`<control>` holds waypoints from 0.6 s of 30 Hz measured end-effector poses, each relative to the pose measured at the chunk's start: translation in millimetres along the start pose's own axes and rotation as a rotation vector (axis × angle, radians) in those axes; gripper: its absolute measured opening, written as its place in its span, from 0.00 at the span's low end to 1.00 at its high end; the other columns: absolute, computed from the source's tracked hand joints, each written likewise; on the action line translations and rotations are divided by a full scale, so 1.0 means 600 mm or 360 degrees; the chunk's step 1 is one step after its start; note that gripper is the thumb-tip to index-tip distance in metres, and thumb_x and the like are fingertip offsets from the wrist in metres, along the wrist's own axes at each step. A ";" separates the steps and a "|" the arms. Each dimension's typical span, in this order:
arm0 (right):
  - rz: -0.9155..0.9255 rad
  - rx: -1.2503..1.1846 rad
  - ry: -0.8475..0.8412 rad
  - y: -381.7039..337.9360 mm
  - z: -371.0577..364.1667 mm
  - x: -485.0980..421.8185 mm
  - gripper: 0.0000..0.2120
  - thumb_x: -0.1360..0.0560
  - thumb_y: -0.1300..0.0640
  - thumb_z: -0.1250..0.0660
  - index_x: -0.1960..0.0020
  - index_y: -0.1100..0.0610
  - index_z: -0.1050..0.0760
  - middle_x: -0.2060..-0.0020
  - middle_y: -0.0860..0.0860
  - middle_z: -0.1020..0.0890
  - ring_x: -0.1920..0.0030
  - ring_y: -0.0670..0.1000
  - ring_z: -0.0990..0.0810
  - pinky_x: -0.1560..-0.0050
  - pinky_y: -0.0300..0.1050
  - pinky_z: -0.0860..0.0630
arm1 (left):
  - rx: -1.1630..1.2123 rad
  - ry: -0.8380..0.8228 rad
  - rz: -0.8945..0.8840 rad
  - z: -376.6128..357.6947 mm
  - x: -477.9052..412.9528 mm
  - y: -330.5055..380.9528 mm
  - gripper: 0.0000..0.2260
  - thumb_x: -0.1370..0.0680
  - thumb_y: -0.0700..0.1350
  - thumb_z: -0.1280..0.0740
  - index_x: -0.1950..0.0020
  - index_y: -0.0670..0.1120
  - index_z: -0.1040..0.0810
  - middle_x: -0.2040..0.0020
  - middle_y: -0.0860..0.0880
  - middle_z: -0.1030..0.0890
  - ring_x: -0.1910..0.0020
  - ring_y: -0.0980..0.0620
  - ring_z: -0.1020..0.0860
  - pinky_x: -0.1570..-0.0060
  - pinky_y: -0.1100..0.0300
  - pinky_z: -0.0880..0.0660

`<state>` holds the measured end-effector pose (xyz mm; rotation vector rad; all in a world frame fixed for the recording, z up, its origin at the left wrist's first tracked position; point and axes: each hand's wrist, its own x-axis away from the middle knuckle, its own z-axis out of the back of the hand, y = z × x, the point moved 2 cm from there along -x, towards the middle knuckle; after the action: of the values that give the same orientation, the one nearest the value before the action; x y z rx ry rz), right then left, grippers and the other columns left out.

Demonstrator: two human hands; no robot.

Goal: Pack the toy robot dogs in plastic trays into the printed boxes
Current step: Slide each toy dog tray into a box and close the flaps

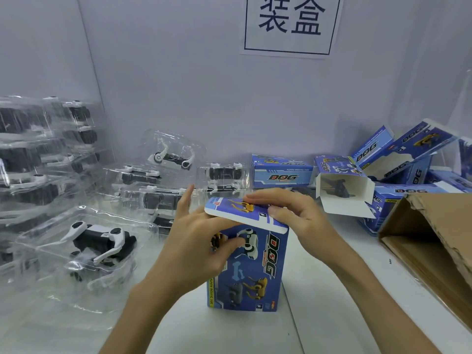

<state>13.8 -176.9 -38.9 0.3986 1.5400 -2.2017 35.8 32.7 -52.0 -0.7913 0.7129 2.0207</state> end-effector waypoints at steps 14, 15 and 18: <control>0.0121 0.0403 -0.0096 -0.027 -0.024 0.010 0.13 0.24 0.49 0.34 0.40 0.44 0.22 0.40 0.36 0.20 0.35 0.44 0.24 0.40 0.54 0.23 | -0.0329 0.0896 0.0279 -0.070 0.083 0.067 0.16 0.23 0.49 0.31 0.36 0.56 0.24 0.36 0.46 0.30 0.38 0.44 0.30 0.35 0.60 0.39; 0.0132 0.0426 -0.0103 -0.029 -0.025 0.009 0.15 0.24 0.50 0.34 0.38 0.41 0.22 0.39 0.36 0.20 0.35 0.44 0.24 0.39 0.53 0.23 | -0.0370 0.0911 0.0265 -0.067 0.084 0.066 0.16 0.23 0.50 0.31 0.36 0.56 0.24 0.36 0.46 0.30 0.38 0.44 0.30 0.35 0.59 0.40; 0.0119 0.0492 -0.0163 -0.032 -0.023 0.001 0.17 0.23 0.52 0.35 0.37 0.39 0.21 0.35 0.38 0.22 0.31 0.39 0.29 0.35 0.49 0.25 | -0.0475 0.0898 0.0186 -0.056 0.079 0.057 0.15 0.23 0.52 0.31 0.37 0.55 0.23 0.37 0.49 0.28 0.40 0.44 0.30 0.36 0.58 0.42</control>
<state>3.7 -158.0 -28.1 0.4211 1.1156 -2.3655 -5.5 14.6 -102.0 -1.5639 0.7849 2.0454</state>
